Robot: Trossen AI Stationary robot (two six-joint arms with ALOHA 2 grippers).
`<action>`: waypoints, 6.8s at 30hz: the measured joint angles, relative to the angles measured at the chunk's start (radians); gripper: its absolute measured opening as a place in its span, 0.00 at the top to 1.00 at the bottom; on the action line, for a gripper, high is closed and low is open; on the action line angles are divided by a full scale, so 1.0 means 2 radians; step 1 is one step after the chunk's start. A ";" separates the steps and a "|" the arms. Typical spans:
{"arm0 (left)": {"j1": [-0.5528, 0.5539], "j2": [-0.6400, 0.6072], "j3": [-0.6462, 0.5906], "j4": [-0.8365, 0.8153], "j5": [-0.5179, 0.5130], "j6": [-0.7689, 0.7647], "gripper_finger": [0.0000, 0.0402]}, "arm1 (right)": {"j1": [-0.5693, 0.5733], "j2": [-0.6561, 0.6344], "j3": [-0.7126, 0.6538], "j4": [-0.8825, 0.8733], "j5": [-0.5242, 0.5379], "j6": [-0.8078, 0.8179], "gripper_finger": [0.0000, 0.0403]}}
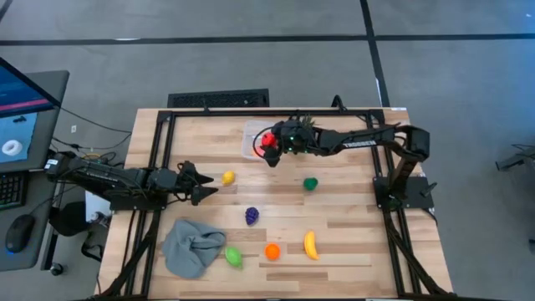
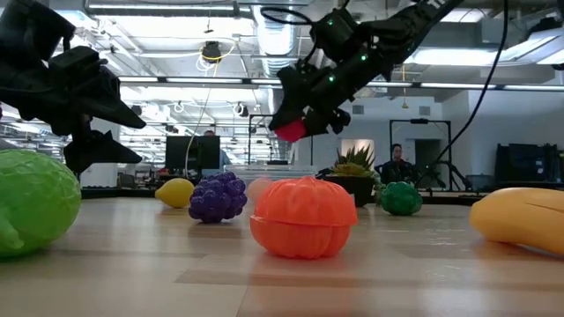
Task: Pick and placing Produce into tupperware
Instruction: Put the red apple into the transparent container, then put the green melon into the transparent container
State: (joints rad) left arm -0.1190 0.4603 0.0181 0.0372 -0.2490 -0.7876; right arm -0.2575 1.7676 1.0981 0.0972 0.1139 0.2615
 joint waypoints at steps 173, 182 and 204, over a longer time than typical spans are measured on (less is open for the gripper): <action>0.000 0.000 0.000 0.000 0.001 0.007 0.20 | -0.037 0.120 0.169 -0.224 -0.070 -0.030 0.17; 0.000 0.000 0.000 0.000 0.001 0.007 0.20 | -0.035 0.120 0.170 -0.243 -0.071 -0.039 0.17; 0.000 0.000 0.000 0.000 0.001 0.003 0.20 | -0.036 0.111 0.226 -0.368 -0.070 -0.083 0.18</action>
State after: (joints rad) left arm -0.1192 0.4606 0.0181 0.0376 -0.2470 -0.7807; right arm -0.3287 1.9903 1.5506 -0.6393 -0.0253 0.0964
